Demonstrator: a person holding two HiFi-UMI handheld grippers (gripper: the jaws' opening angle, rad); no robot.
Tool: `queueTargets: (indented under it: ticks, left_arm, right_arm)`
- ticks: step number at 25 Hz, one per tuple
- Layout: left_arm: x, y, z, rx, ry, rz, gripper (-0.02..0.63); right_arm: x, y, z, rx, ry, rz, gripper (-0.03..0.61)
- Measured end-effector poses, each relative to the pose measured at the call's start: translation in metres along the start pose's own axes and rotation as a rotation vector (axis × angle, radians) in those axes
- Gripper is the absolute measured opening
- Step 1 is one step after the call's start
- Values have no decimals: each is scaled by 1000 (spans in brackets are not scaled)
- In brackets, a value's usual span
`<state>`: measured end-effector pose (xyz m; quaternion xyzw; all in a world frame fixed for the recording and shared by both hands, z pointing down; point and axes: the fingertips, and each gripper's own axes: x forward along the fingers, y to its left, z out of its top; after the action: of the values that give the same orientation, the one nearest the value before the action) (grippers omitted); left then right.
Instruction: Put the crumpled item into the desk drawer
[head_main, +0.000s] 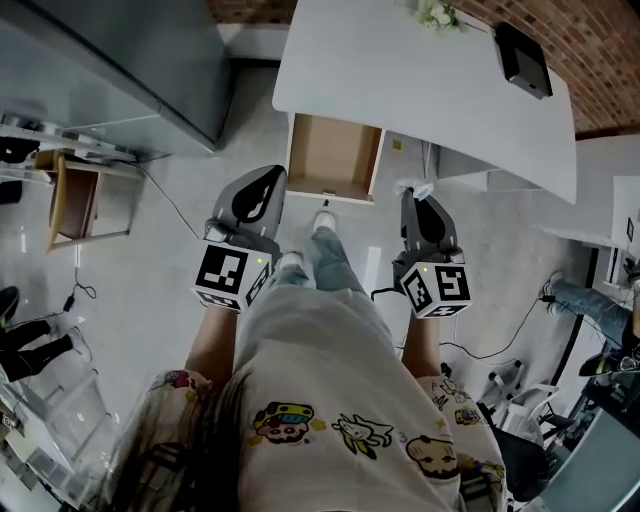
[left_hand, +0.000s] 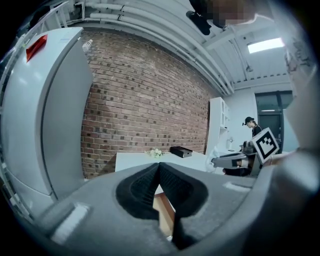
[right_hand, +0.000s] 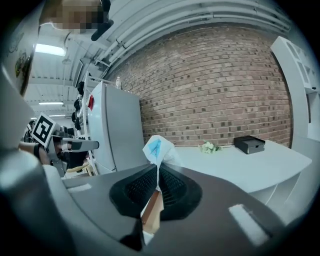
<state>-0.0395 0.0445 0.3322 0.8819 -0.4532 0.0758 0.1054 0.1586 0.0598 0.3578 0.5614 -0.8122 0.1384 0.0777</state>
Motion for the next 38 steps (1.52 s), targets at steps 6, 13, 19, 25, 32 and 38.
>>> queueTargets:
  ticks: [6, 13, 19, 25, 32, 38]
  left_arm:
    - [46, 13, 20, -2, -20, 48, -2]
    - [77, 32, 28, -12, -28, 108, -2]
    - [91, 41, 26, -34, -8, 143, -2]
    - [95, 54, 22, -53, 8, 152, -2]
    - [99, 68, 14, -53, 20, 134, -2]
    - [111, 69, 0, -57, 47, 112, -2]
  right_arm:
    - [50, -29, 30, -34, -11, 63, 12]
    - [90, -47, 39, -59, 7, 123, 12]
    - [110, -51, 40, -75, 45, 175, 12]
    - [127, -44, 41, -83, 67, 188, 12]
    - [142, -30, 27, -83, 88, 202, 12]
    - [155, -31, 4, -64, 142, 209, 12]
